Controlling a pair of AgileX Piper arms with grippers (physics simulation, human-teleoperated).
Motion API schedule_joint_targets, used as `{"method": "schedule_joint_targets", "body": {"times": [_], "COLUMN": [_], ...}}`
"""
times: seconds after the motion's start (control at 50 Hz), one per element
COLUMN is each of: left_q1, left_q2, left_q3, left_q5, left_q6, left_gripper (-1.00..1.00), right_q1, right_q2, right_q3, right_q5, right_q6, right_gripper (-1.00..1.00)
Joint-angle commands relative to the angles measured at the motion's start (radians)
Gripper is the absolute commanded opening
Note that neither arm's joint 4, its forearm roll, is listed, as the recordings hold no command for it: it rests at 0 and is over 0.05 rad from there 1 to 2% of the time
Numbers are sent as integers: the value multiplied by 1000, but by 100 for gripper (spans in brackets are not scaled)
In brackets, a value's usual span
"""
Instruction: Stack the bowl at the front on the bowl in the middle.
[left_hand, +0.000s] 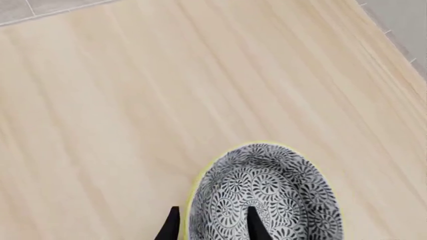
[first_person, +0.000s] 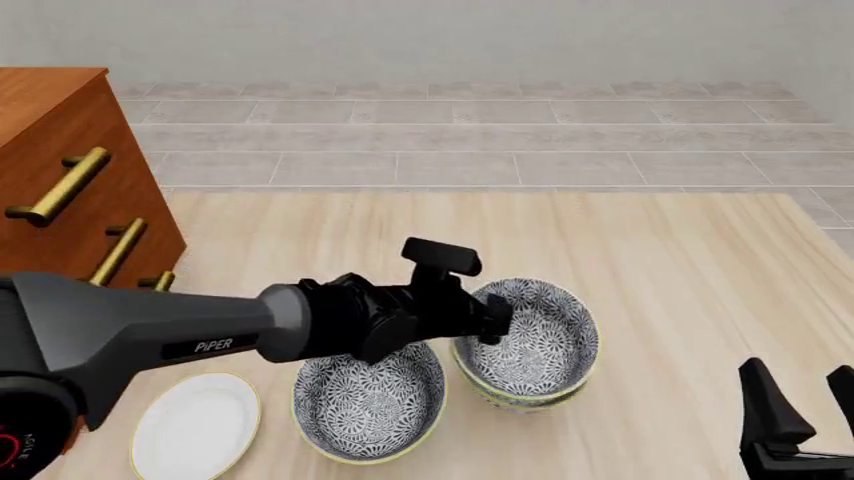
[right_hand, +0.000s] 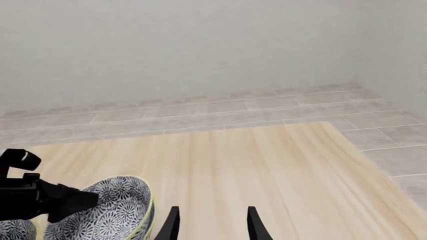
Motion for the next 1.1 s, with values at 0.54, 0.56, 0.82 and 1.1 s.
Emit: {"method": "schedule_joint_targets", "body": {"times": [0.54, 0.56, 0.82, 1.1], "left_q1": [23, 29, 37, 16], "left_q2": [-139, -147, -377, -626], "left_q3": [32, 33, 118, 224], "left_q5": [42, 46, 74, 104], "left_q6": [76, 89, 152, 176], "left_gripper": [100, 100, 100, 100], "right_q1": [-2, -1, -1, -3], "right_q2": [2, 1, 0, 3], "right_q3": [0, 0, 0, 0], "right_q5": [-1, -1, 0, -1], "right_q6": [0, 1, -1, -3], "right_gripper": [100, 100, 100, 100]}}
